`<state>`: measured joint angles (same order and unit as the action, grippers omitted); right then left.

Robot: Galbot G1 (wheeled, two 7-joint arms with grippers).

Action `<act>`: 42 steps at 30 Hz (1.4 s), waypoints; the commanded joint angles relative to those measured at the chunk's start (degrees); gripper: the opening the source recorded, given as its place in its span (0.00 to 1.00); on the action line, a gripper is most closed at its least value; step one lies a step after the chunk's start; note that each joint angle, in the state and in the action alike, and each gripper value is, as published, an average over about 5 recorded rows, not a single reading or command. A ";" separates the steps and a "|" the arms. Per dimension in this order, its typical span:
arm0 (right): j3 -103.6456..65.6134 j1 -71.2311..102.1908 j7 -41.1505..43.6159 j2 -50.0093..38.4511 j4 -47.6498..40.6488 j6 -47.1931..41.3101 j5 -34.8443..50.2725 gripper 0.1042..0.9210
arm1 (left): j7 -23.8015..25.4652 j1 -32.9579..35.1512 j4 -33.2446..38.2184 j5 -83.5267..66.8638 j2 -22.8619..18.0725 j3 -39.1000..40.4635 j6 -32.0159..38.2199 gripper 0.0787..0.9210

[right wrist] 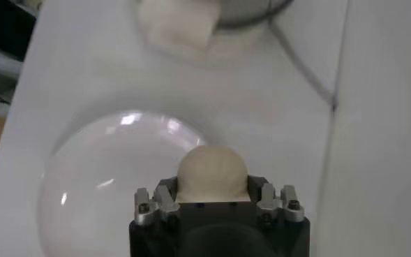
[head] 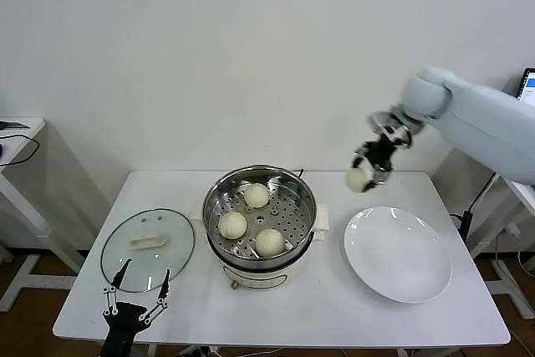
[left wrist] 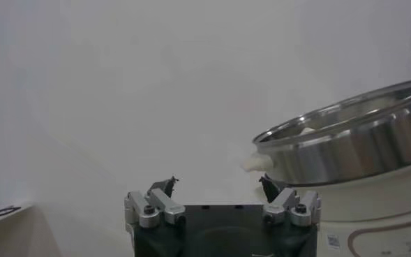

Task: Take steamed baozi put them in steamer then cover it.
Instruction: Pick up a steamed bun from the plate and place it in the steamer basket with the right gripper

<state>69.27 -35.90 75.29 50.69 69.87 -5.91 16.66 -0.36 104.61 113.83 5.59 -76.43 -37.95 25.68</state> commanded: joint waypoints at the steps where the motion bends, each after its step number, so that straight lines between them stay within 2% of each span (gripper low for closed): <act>1: 11.57 -10.03 -1.94 13.90 4.83 -3.89 8.30 0.67 | -0.01 0.00 -0.11 0.03 0.00 -0.08 0.18 0.88; 12: 14.30 -4.71 -8.38 19.22 2.31 -6.08 8.81 0.67 | -0.13 -0.23 -0.23 -0.15 -0.01 -0.61 0.12 0.88; 21: 15.73 -0.82 -11.40 20.29 1.58 -7.04 6.55 0.67 | -0.20 -0.50 -0.57 -0.17 -0.12 -0.43 0.09 0.88; 42: 15.73 3.74 -12.65 22.49 -2.62 -7.33 2.33 0.71 | -0.51 -0.32 0.06 -0.60 -0.42 -1.40 0.22 0.88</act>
<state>84.53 -33.41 63.34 72.36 68.18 -13.00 20.41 -0.82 104.45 113.56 5.27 -76.79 -39.13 26.00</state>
